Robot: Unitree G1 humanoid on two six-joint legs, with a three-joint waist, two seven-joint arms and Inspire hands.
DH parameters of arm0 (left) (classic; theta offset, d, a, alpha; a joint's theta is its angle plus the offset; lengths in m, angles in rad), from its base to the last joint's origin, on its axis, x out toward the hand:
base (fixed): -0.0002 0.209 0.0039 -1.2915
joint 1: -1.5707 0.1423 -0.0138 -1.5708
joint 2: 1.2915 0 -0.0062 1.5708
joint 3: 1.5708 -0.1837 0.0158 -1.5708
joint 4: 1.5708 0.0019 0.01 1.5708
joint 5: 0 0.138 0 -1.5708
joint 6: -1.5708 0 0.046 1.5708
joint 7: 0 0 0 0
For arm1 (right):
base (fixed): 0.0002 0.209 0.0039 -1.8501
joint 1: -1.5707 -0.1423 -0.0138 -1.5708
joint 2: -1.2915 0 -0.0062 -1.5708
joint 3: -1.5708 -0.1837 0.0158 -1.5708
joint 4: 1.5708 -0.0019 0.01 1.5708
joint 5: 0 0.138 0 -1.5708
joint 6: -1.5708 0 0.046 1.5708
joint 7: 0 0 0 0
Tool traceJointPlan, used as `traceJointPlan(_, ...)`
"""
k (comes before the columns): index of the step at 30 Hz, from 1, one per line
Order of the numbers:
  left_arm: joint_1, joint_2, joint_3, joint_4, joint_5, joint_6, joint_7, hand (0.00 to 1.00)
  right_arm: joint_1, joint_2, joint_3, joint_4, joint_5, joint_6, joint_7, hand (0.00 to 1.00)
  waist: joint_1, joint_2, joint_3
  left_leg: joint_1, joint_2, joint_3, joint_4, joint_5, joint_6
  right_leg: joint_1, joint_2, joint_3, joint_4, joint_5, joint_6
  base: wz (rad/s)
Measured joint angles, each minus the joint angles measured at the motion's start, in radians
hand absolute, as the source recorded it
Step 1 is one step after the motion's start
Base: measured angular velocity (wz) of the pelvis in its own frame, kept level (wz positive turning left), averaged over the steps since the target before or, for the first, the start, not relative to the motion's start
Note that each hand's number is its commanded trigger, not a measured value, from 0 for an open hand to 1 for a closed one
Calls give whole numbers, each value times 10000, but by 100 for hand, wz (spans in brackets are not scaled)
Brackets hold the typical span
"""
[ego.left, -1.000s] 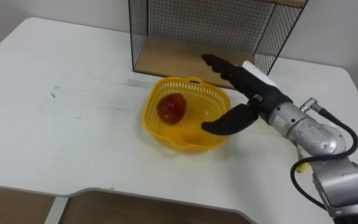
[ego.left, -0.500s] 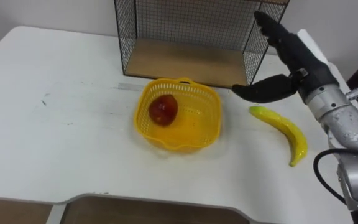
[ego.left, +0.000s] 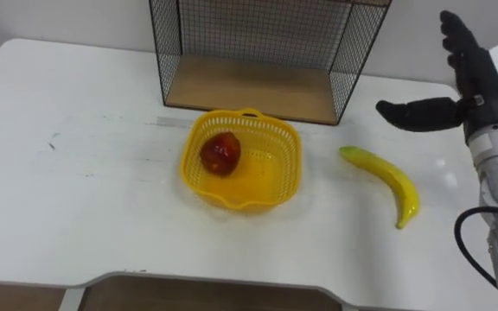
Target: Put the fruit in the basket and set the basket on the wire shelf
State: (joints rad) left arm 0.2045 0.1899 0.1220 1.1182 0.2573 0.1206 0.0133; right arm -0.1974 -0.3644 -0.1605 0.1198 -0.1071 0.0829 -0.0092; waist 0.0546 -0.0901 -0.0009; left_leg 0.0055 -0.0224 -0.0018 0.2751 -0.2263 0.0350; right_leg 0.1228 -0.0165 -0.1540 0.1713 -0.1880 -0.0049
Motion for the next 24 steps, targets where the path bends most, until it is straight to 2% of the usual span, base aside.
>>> traceJointPlan(7,54,-1,102,-119,10,50,14,0,0,0,-21,389,343,36,-145,0,8,9,7,-2,-6,-12,-10,0,0,8,1,-19,1,0,0,0)
traceJointPlan(10,58,11,215,-203,7,66,30,0,0,0,-18,575,644,36,-182,0,32,-50,36,7,-8,-18,-16,0,0,26,-6,-81,0,0,1,3)
traceJointPlan(16,102,16,205,-195,-42,118,52,0,-1,-13,102,1334,717,57,-121,0,54,-81,37,36,-14,-33,-43,0,-1,56,-5,-91,-3,-1,1,0)
traceJointPlan(19,172,22,140,-210,-33,188,52,0,2,-69,326,1923,653,296,284,0,39,-76,43,18,-17,-32,-36,0,0,42,-8,-96,-6,-1,1,0)
traceJointPlan(24,191,75,140,-218,-12,267,10,0,2,-193,624,2212,615,446,781,0,35,-71,42,20,-16,-26,-21,0,0,48,-10,-93,-5,-1,1,0)
